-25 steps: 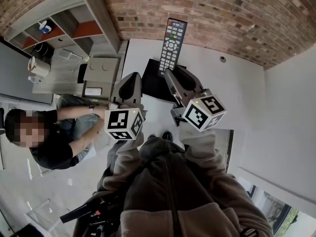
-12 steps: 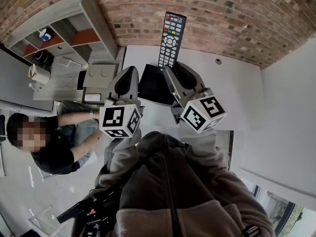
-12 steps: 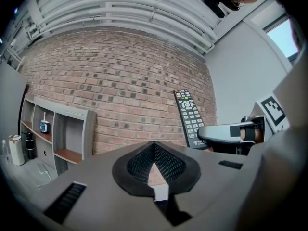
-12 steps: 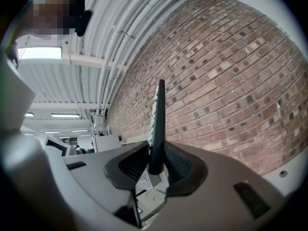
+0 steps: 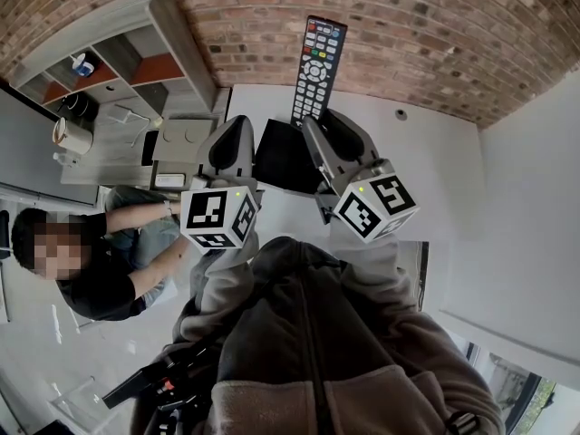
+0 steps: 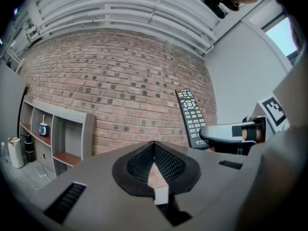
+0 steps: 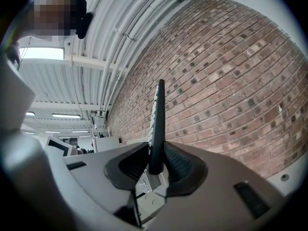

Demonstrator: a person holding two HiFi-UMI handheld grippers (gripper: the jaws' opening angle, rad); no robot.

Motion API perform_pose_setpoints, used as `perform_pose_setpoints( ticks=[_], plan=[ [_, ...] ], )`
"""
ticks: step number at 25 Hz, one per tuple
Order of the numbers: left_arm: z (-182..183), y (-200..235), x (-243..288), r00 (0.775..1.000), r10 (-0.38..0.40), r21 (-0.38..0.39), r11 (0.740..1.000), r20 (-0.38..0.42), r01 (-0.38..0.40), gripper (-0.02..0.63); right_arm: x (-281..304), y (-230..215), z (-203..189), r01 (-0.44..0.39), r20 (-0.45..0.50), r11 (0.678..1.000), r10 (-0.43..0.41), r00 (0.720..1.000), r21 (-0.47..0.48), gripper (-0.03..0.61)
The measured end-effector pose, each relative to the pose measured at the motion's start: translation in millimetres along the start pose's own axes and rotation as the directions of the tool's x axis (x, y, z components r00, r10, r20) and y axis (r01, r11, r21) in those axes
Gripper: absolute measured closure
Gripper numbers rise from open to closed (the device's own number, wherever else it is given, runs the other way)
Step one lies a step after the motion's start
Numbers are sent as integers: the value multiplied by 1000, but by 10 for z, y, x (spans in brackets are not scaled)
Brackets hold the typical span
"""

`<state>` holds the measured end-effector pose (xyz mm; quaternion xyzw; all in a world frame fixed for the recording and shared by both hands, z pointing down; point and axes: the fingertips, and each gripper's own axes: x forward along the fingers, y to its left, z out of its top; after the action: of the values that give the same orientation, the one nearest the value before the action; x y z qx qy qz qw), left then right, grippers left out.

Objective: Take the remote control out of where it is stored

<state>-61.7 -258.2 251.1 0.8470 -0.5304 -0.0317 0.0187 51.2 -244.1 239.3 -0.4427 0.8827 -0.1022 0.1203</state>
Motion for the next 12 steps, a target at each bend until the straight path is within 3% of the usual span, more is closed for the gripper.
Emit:
perform_pose_setpoints(
  ticks=[12],
  plan=[
    [24,36,-22,1000,5,-1,1000,13,-5,608,-18,32,60,-10,26,1000,10,1000,-23,474]
  ],
)
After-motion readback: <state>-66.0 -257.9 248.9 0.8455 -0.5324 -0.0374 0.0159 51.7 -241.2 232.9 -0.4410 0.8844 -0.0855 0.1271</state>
